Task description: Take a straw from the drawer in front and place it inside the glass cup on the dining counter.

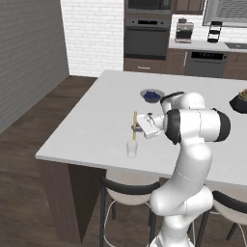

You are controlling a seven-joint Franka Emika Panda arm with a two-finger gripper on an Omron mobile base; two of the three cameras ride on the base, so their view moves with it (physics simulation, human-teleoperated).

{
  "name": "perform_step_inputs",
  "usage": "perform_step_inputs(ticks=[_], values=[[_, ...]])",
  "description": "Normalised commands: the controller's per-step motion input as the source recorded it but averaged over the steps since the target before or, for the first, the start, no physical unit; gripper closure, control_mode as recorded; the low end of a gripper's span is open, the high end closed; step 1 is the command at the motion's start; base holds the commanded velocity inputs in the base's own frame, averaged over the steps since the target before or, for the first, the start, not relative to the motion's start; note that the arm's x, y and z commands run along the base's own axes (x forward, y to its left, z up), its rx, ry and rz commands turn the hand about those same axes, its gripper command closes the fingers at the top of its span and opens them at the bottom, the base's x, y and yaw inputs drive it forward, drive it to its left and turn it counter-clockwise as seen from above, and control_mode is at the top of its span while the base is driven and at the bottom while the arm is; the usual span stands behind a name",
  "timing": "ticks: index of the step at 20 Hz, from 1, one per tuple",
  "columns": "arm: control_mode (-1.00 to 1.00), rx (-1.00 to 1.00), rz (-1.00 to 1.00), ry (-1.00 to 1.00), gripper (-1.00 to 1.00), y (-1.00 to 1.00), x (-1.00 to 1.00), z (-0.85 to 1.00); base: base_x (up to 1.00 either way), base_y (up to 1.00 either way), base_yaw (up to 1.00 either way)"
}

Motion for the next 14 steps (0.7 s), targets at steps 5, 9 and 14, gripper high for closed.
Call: perform_step_inputs(ticks=[5,9,14], values=[[-1.0,-0.04,0.02,0.0,1.0,0.0,0.0,-0.26,0.0,0.0,0.0],[-1.0,0.0,0.01,0.0,1.0,0.0,0.0,-0.19,0.0,0.0,0.0],[-1.0,-0.02,0.01,0.0,1.0,0.0,0.01,-0.24,0.0,0.0,0.0]])
